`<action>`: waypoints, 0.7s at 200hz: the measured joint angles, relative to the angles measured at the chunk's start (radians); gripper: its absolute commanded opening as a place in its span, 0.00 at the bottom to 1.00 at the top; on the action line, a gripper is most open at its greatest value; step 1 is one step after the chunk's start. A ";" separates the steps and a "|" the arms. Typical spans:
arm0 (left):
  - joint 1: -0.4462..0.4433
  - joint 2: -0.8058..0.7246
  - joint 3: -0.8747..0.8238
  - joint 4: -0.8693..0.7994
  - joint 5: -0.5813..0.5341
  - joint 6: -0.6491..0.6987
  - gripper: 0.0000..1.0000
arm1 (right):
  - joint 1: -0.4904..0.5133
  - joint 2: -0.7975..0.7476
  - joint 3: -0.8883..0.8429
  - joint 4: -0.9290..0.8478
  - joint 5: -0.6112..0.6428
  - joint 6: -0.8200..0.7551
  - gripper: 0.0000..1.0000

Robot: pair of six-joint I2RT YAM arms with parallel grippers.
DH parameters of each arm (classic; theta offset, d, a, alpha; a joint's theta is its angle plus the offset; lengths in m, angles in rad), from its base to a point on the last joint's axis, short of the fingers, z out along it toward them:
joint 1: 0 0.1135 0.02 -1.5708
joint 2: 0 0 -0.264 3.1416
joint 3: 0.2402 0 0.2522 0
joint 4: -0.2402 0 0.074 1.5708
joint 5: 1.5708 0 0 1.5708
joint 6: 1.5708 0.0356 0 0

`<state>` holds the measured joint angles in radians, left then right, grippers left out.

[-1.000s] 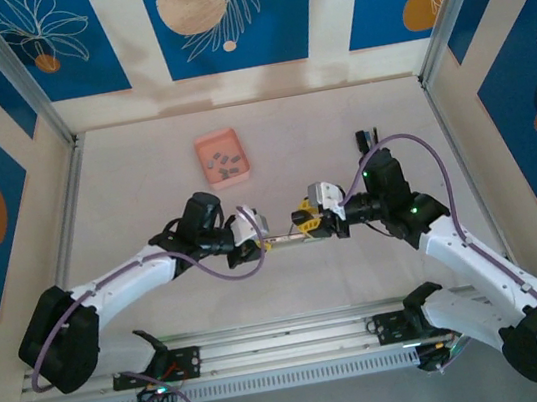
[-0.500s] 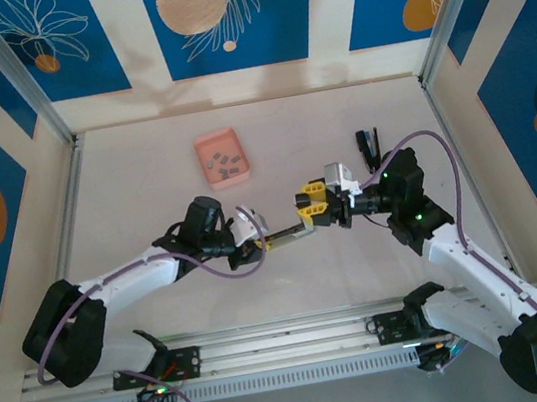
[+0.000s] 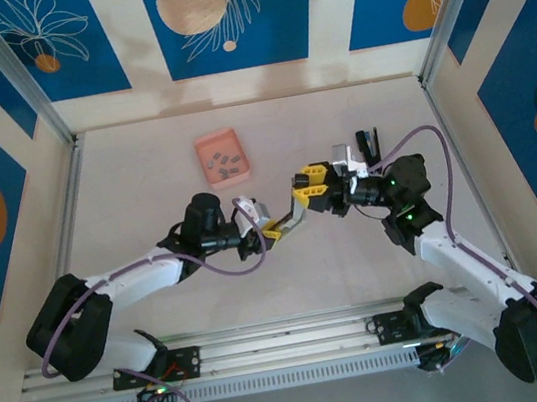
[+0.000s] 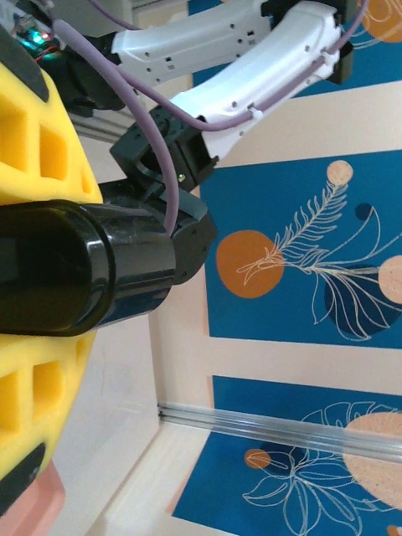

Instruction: Load the staples into the stapler

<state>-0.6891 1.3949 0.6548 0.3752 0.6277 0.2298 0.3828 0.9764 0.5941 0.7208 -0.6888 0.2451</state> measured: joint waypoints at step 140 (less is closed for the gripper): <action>-0.014 0.048 0.000 0.285 0.049 -0.154 0.45 | 0.032 0.108 -0.020 0.267 0.162 0.220 0.00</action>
<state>-0.7036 1.4429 0.6548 0.6605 0.6769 0.0757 0.4152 1.0843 0.5743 0.9882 -0.5270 0.4652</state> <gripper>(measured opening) 0.427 0.298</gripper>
